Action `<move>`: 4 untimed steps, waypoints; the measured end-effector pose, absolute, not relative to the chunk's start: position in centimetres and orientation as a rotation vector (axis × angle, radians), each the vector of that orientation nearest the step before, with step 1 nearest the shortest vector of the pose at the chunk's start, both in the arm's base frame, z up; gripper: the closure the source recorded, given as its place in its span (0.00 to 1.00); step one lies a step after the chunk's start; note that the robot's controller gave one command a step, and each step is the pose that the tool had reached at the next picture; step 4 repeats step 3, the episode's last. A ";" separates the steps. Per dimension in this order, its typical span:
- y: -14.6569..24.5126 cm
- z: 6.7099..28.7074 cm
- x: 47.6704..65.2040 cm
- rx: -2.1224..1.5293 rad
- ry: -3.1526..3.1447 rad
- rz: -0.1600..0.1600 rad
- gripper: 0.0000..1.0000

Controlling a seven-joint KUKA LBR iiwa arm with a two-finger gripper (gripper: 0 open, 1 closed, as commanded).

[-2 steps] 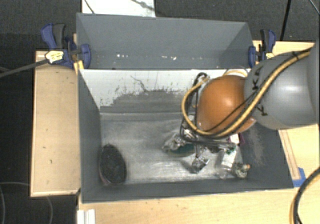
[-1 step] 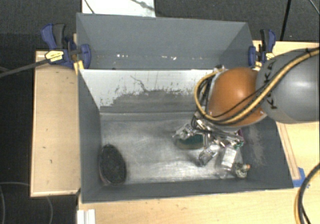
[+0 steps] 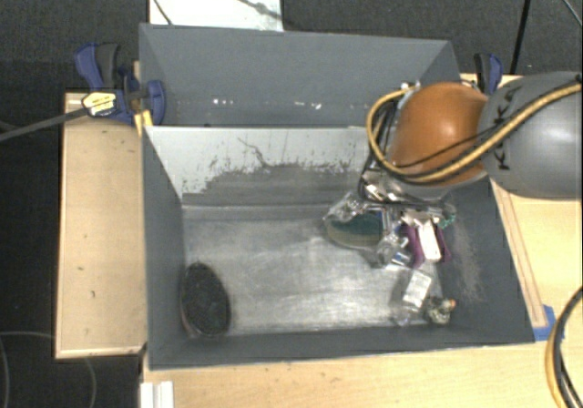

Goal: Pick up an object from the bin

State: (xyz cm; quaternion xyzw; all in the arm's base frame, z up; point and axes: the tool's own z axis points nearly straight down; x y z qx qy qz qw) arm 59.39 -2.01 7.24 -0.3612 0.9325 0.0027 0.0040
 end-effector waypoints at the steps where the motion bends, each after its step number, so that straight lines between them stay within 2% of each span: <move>1: -8.5 7.2 58.4 -1.171 2.905 0.012 0.00; 2: -8.2 7.2 58.4 -1.172 2.905 0.013 1.00; 3: -13.7 26.3 57.7 -1.528 2.735 -0.011 1.00; 4: -13.7 26.3 57.7 -1.528 2.735 -0.011 1.00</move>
Offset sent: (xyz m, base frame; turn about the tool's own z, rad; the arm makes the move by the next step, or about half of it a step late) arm -0.0119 -0.0681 -0.0024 -0.0341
